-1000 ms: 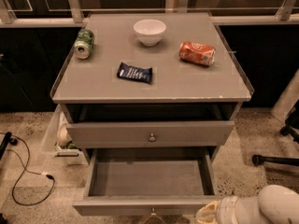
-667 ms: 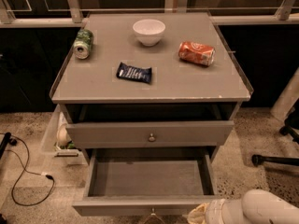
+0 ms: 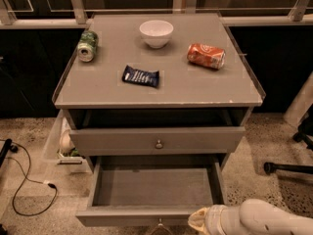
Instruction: Close middle drawer
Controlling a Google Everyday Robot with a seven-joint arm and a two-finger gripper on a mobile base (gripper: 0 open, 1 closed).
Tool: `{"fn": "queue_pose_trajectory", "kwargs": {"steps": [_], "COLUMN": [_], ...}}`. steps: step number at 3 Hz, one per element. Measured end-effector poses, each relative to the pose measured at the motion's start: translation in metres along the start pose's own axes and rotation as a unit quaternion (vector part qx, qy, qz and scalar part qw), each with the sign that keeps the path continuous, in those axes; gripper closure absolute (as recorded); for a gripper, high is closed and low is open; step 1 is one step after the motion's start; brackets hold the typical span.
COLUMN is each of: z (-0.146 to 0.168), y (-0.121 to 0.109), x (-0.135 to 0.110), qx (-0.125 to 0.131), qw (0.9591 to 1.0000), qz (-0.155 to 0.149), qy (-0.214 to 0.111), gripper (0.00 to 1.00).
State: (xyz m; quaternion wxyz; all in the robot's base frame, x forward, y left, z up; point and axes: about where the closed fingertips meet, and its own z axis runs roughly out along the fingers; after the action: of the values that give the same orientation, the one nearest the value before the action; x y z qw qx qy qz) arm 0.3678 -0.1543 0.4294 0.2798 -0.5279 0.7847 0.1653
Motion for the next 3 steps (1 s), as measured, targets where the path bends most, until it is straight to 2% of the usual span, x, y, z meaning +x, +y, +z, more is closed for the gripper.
{"fn": "queue_pose_trajectory", "kwargs": {"steps": [1, 2, 3], "z": [0.0251, 0.0295, 0.0296], "y": [-0.0164, -0.0149, -0.0148], "x": [0.0221, 0.0235, 0.0235], "qx": [0.01, 0.007, 0.007], "qw": [0.9999, 0.9999, 0.9999], "qz": [0.004, 0.007, 0.007], "qy": [-0.005, -0.007, -0.007], "gripper": [1.0, 0.83, 0.58]}}
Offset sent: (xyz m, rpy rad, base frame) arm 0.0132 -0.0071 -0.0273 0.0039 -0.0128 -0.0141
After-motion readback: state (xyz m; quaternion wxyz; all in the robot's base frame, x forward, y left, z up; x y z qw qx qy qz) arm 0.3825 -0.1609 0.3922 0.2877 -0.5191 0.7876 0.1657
